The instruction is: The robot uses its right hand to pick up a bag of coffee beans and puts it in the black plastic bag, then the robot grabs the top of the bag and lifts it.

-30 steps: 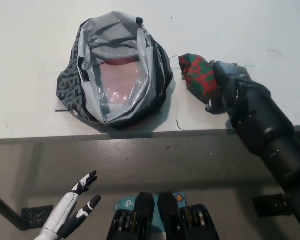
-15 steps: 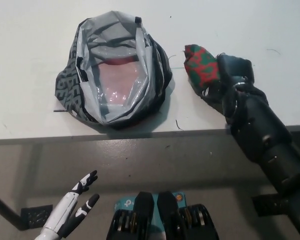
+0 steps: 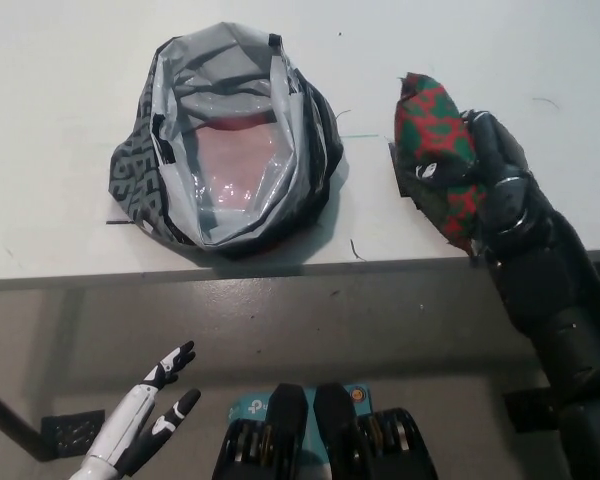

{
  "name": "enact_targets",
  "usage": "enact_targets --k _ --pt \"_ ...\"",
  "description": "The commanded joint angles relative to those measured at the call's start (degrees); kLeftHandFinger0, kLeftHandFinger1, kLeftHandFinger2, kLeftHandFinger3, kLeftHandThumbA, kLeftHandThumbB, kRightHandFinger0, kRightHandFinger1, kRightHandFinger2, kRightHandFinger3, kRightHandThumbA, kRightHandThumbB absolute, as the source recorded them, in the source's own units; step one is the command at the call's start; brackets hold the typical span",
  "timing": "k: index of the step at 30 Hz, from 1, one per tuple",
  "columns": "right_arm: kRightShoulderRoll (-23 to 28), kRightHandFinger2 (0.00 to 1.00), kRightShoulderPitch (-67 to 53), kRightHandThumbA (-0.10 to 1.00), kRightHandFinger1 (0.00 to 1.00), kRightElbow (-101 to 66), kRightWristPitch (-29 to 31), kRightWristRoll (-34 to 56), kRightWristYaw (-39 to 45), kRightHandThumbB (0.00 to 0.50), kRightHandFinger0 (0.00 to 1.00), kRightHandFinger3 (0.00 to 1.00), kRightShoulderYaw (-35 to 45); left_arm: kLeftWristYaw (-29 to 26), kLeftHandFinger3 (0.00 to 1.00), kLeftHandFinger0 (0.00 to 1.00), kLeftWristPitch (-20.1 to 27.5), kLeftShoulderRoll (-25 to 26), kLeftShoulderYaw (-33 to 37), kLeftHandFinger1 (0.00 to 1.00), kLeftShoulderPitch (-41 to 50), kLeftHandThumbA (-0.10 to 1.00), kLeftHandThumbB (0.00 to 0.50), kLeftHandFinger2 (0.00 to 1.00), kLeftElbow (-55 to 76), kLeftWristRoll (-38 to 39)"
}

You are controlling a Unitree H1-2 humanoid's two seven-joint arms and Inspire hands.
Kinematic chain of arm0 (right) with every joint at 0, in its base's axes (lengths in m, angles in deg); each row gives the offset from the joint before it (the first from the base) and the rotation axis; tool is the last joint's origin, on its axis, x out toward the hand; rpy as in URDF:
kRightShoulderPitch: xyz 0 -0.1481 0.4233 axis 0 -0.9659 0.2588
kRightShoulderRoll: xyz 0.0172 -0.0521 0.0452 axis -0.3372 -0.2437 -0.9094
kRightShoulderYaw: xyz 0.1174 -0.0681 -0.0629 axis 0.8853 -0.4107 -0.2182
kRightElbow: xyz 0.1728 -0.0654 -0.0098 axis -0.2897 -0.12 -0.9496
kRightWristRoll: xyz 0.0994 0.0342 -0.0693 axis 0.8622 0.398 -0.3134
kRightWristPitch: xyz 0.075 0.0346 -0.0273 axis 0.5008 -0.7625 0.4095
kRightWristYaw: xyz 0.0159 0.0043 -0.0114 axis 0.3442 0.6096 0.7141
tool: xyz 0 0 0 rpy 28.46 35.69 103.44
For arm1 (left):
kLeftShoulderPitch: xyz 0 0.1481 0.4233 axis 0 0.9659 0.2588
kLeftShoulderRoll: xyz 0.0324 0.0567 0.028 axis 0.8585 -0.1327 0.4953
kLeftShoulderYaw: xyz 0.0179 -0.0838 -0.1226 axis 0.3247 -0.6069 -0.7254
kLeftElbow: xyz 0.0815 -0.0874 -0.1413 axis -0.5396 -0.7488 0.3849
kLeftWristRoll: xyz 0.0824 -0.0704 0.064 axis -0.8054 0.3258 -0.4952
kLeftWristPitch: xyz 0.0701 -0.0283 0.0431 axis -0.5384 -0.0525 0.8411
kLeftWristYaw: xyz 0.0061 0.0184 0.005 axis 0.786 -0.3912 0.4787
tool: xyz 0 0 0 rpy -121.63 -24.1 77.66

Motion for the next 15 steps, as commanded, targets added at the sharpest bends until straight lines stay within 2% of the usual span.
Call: enact_targets --k 1,2,3,4,5,6,9,12,13,15 --pt "-4.4 0.71 8.5 -0.1 0.29 -11.1 -8.7 37.7 11.2 0.115 0.0 0.78 24.8 0.7 1.0 1.0 1.0 0.9 -0.5 1.0 -1.3 0.97 0.166 1.0 1.3 -0.4" --pt "-4.7 0.68 8.9 -0.1 0.28 -11.5 -9.9 39.4 11.5 0.1 0.0 0.86 26.6 0.6 1.0 1.0 1.4 0.9 -0.4 1.0 -1.4 0.97 0.162 1.0 1.2 -0.6" --pt "-4.5 0.64 9.2 -0.1 0.26 -11.3 -10.2 40.5 12.3 0.065 0.0 0.85 27.5 0.6 1.0 1.0 1.3 0.9 -0.5 1.0 -1.5 0.97 0.167 1.0 1.3 -0.6" --pt "-4.4 0.61 9.6 -0.1 0.23 -10.9 -10.5 41.6 13.1 0.054 0.0 0.85 28.6 0.6 1.0 1.0 1.3 1.0 -0.5 1.0 -1.5 0.97 0.166 1.0 1.3 -0.6" --pt "-4.3 0.6 9.9 -0.1 0.22 -10.6 -10.7 42.3 13.6 0.058 0.0 0.88 29.2 0.6 1.0 1.0 1.3 1.0 -0.5 1.0 -1.5 0.97 0.165 1.0 1.3 -0.6" --pt "-4.2 0.57 10.3 -0.1 0.2 -10.6 -11.0 43.0 14.4 0.059 0.0 0.82 30.0 0.6 1.0 1.0 1.1 1.0 -0.5 1.0 -1.5 0.97 0.163 1.0 1.4 -0.6" --pt "-4.9 0.56 10.9 -0.1 0.17 -12.7 -12.4 44.0 14.1 0.067 0.0 0.8 31.2 0.8 1.0 1.0 0.9 0.9 -0.6 1.0 -1.6 0.95 0.163 1.0 1.2 -0.2" --pt "-5.2 0.56 11.1 -0.1 0.17 -13.8 -12.6 44.8 14.4 0.045 0.0 0.83 31.4 0.8 1.0 1.0 0.9 0.9 -0.5 1.0 -1.6 0.96 0.163 1.0 1.3 -0.2" --pt "-5.4 0.56 11.5 -0.1 0.17 -14.5 -12.6 45.7 14.2 0.052 0.0 0.87 31.5 0.7 1.0 1.0 1.0 0.9 -0.5 1.0 -1.7 0.95 0.153 1.0 1.3 -0.4" --pt "-5.7 0.56 11.9 -0.1 0.17 -15.3 -12.6 46.8 14.0 0.049 0.0 0.87 31.5 0.6 1.0 1.0 1.2 0.9 -0.5 1.0 -1.7 0.96 0.154 1.0 1.2 -0.6"
